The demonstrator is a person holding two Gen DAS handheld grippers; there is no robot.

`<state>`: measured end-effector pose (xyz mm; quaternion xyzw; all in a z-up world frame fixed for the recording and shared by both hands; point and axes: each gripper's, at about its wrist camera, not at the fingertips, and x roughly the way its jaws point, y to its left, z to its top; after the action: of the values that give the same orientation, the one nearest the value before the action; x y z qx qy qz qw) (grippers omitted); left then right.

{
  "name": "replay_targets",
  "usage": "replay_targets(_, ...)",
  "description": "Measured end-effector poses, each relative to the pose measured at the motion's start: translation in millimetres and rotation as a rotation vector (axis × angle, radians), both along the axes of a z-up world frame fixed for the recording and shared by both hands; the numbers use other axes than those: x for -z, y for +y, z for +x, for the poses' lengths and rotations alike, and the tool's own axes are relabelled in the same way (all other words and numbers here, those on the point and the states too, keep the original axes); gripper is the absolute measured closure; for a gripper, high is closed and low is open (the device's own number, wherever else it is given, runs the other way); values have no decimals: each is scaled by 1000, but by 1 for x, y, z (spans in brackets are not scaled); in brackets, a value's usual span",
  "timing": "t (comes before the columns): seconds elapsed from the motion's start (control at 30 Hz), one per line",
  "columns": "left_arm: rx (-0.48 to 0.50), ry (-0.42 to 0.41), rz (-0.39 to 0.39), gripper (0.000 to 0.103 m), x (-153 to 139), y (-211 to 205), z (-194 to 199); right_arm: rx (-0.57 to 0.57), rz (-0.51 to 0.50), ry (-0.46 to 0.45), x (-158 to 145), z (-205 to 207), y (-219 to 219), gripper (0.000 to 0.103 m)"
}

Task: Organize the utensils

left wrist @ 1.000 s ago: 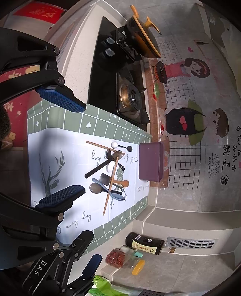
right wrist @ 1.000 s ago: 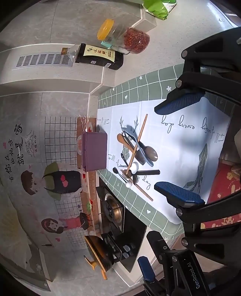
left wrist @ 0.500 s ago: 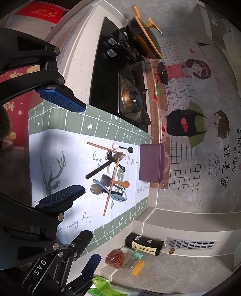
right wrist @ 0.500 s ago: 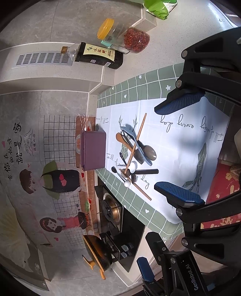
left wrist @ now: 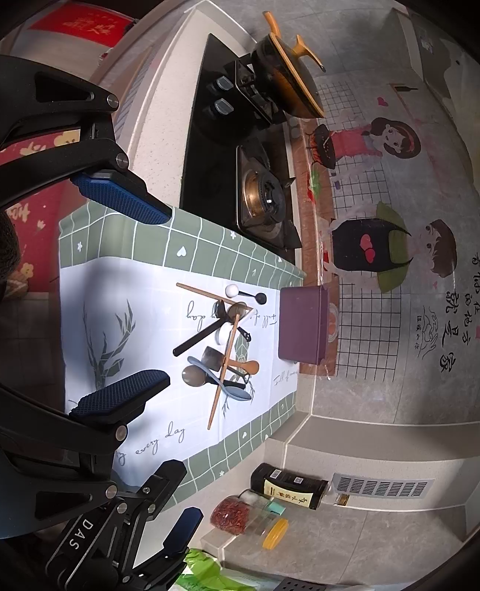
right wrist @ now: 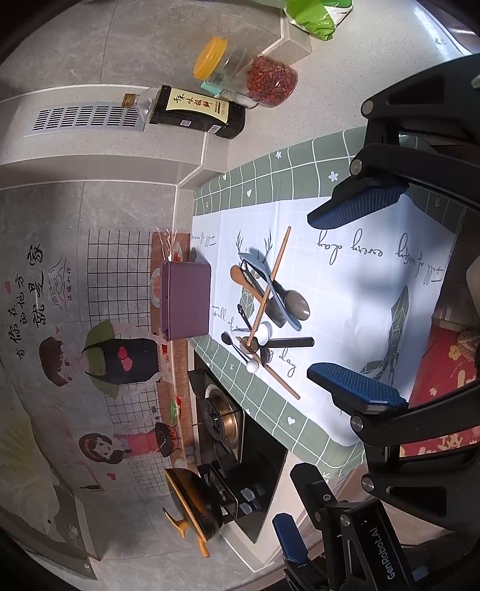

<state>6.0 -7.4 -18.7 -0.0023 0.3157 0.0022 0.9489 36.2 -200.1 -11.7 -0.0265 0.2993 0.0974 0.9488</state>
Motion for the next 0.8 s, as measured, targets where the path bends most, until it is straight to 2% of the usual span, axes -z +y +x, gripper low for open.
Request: replay_targets(0.8,-1,1,-2,22,-1,0,0,3,-1,3,-1,-2,-2,31)
